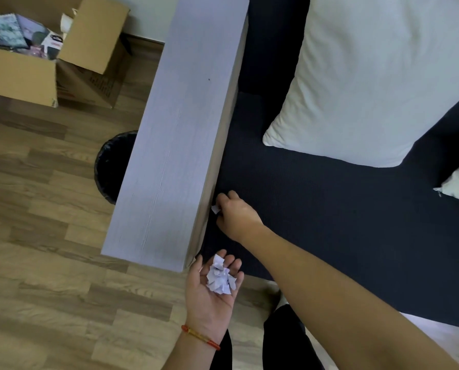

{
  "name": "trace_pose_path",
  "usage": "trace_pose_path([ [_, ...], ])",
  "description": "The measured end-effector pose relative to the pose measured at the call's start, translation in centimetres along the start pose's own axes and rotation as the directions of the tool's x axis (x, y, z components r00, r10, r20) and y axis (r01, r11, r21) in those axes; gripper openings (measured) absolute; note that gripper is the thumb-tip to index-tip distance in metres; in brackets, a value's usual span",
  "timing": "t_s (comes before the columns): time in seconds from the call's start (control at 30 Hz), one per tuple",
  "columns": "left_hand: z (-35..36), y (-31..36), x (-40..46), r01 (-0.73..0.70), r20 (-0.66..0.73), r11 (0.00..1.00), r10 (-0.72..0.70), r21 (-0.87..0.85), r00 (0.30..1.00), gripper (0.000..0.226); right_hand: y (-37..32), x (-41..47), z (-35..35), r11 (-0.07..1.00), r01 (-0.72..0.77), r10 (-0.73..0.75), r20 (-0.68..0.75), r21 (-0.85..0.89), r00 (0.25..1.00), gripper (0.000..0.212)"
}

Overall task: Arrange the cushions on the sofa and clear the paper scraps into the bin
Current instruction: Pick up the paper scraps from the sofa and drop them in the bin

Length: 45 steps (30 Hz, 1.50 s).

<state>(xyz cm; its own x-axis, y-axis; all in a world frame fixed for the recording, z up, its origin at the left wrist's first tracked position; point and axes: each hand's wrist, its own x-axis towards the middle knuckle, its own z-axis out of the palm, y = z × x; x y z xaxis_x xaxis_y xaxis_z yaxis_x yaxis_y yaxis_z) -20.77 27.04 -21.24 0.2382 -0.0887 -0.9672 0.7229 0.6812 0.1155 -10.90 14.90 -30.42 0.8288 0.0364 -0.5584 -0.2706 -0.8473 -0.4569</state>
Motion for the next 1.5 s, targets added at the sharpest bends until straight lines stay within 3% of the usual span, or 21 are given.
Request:
trace_pose_path([
  [0.1,-0.3,0.1,0.1,0.002,0.005,1.000,-0.002,0.008,1.000,0.048,-0.3,0.2,-0.2,0.995,0.030,-0.022,0.080,-0.093,0.997,0.066],
  [0.17,-0.2,0.2,0.1,0.005,0.006,1.000,-0.005,0.011,1.000,0.048,-0.3,0.2,-0.1,0.986,0.055,-0.036,0.125,-0.159,0.992,0.071],
  [0.33,0.0,0.6,-0.2,0.008,0.022,1.000,-0.008,-0.001,1.000,0.047,-0.3,0.4,0.4,0.964,0.105,-0.079,0.112,-0.245,0.991,0.065],
  [0.53,1.8,1.0,0.6,0.012,0.062,1.000,-0.013,0.028,0.998,0.041,0.0,0.4,0.1,0.954,0.196,-0.170,0.128,-0.227,0.977,0.036],
  [0.73,4.0,1.2,0.8,-0.025,0.100,1.000,0.023,0.018,0.995,0.043,0.0,0.5,-0.7,0.941,0.218,-0.172,0.189,-0.259,0.967,0.039],
  [1.23,5.0,2.4,1.2,-0.080,0.089,0.994,0.073,0.073,0.993,0.038,-0.3,0.2,-0.1,0.990,0.083,-0.062,0.176,-0.112,0.982,0.016],
  [1.4,3.9,2.4,1.3,-0.072,0.123,0.995,0.064,0.065,0.990,0.037,1.6,0.6,-0.4,0.995,-0.013,0.012,0.017,0.102,1.000,0.018],
  [1.5,3.6,2.2,1.4,-0.075,0.105,0.995,0.068,0.060,0.992,0.036,2.0,0.4,-0.5,0.994,0.009,-0.004,-0.044,0.112,0.999,0.019],
])
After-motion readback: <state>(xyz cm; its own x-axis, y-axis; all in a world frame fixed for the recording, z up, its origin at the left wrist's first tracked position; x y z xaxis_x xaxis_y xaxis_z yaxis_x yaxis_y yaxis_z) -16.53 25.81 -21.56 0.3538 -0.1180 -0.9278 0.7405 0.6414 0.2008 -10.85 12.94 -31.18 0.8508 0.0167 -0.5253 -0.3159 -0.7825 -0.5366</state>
